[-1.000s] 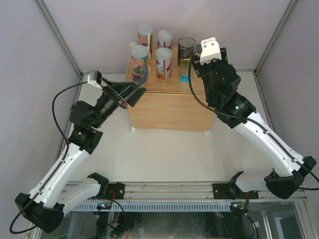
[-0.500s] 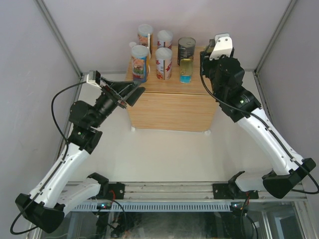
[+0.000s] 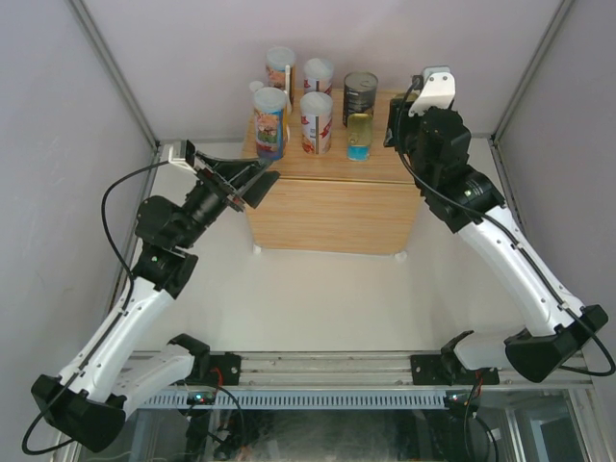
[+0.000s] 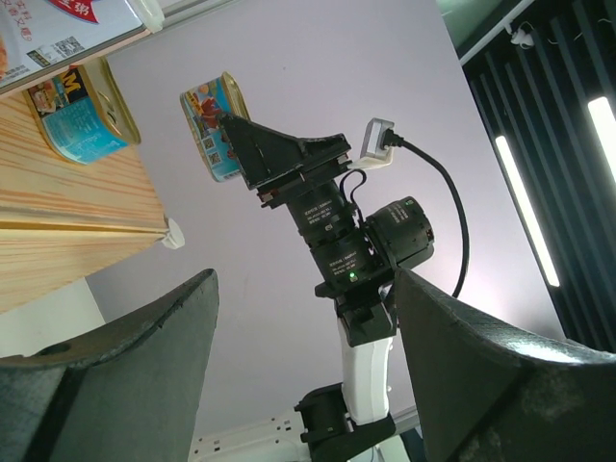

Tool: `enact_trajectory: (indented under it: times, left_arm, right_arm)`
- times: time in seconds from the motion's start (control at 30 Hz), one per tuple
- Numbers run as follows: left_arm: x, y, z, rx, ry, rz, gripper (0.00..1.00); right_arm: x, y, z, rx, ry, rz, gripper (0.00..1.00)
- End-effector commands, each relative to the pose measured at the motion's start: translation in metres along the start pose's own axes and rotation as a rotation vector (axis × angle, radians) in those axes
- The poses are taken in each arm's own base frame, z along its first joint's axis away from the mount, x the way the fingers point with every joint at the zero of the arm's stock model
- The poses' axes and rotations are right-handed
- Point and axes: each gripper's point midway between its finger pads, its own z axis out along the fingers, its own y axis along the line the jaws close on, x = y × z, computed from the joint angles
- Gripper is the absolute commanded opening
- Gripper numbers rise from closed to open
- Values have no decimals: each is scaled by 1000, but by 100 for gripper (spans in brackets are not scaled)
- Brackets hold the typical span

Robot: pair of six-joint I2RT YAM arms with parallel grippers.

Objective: Place and organize the canned foods onto the counter
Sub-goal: Place the canned food on the counter.

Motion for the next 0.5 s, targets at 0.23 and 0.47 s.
enact_trajectory:
  times: [0.23, 0.47]
  left_arm:
    - [-2, -12, -8, 46, 9, 21, 78]
    - [-7, -11, -13, 35, -3, 47, 78]
  right_arm:
    - [-8, 0, 10, 28, -59, 126, 0]
    - [12, 3, 19, 48, -26, 151, 0]
